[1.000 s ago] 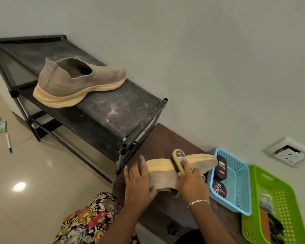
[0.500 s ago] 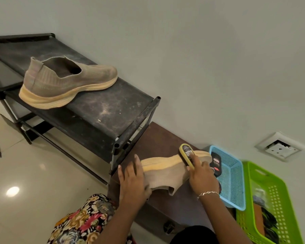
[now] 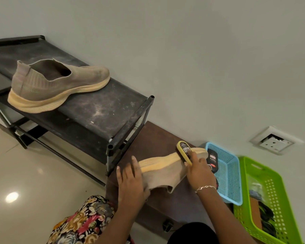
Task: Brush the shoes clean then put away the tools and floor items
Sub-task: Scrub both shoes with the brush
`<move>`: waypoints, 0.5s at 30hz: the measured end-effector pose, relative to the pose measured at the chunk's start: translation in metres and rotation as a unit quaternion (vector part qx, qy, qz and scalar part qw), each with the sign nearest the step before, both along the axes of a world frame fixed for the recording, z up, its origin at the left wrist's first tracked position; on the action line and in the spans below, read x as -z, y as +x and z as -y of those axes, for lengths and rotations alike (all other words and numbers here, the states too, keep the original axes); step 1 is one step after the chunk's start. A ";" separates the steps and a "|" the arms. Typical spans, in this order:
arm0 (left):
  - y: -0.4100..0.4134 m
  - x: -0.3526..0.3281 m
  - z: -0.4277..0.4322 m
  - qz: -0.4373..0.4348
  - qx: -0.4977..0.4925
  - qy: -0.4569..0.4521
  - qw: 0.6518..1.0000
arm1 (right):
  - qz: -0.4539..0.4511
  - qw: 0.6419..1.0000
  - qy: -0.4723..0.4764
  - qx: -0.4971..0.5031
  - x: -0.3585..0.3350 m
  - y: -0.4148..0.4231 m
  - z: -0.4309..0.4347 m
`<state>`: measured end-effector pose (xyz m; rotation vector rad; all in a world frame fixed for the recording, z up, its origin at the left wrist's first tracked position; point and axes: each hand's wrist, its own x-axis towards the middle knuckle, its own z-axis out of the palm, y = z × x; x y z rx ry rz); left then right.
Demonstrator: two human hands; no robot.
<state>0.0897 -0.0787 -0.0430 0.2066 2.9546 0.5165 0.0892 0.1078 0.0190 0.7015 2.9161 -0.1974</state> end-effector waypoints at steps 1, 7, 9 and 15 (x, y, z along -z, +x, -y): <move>0.001 0.000 -0.001 0.005 -0.004 0.015 1.000 | -0.006 1.000 -0.013 0.006 0.000 -0.001 0.003; -0.012 -0.007 -0.027 -0.083 0.136 -0.024 0.987 | -0.029 0.999 -0.037 -0.005 0.010 0.006 0.006; -0.020 -0.013 -0.037 -0.096 0.173 -0.067 0.978 | -0.023 0.999 -0.034 -0.017 0.010 0.008 0.008; -0.023 -0.003 -0.036 -0.090 0.184 -0.076 0.976 | -0.061 0.998 0.001 -0.008 0.014 0.005 -0.027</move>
